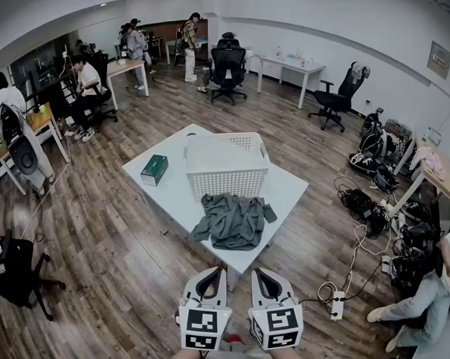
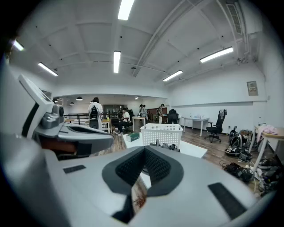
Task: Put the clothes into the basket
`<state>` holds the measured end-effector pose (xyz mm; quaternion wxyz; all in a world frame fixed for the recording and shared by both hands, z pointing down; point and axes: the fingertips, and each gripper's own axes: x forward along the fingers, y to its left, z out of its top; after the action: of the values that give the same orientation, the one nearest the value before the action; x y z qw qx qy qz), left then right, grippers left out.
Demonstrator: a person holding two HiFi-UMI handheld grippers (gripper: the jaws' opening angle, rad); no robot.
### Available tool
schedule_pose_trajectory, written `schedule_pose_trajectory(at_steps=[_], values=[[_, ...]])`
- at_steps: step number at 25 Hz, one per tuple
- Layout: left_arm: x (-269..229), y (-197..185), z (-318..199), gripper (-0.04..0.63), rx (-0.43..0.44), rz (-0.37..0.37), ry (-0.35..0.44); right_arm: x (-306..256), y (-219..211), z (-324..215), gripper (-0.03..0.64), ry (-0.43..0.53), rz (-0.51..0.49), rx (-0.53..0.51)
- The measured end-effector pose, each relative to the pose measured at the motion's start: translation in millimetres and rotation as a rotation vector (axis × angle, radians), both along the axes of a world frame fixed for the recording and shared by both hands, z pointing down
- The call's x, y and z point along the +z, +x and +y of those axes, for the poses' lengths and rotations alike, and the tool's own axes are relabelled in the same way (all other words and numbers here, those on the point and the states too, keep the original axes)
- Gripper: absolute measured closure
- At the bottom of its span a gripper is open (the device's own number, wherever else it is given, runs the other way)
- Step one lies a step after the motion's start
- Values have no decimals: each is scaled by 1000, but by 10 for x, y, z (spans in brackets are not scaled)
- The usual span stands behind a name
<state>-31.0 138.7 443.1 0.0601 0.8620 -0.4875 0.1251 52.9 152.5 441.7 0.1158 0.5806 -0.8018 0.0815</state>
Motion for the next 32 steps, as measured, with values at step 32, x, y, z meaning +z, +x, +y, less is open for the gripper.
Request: schedule_pose_trajectory(at_steps=[32], values=[[-33, -290, 20, 584, 23, 10, 49, -21, -79, 119, 603, 84, 6, 66]])
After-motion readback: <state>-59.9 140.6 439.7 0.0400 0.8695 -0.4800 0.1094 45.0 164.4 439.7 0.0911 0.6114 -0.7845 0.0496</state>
